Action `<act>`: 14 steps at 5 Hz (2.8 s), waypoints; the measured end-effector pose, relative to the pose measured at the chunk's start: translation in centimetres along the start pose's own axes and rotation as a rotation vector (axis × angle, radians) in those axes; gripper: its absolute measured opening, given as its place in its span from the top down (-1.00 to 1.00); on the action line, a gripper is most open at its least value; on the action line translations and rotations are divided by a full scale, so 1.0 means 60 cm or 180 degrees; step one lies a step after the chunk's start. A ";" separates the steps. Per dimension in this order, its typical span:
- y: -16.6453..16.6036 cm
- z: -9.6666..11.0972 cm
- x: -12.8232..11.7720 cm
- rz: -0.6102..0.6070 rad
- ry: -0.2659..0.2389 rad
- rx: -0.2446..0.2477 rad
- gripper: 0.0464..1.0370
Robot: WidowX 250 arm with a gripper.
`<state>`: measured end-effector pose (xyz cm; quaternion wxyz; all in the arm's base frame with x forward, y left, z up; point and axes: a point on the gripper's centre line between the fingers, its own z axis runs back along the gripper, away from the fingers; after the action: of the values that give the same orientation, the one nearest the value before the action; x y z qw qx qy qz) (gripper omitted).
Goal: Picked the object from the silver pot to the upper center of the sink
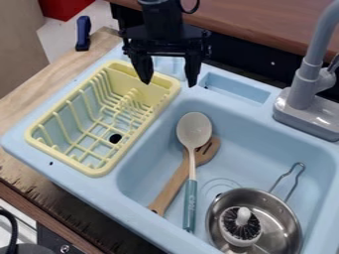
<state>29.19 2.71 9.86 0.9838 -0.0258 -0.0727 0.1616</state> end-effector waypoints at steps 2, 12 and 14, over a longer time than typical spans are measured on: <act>-0.006 -0.021 -0.033 -0.0268 0.0163 -0.0053 -0.93; -0.156 -0.092 -0.232 -0.2641 0.0743 -0.0388 -0.93; -0.165 -0.100 -0.238 -0.2657 0.0706 -0.0359 -0.86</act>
<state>19.85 -11.44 2.72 0.9637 -0.0650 0.0206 -0.2580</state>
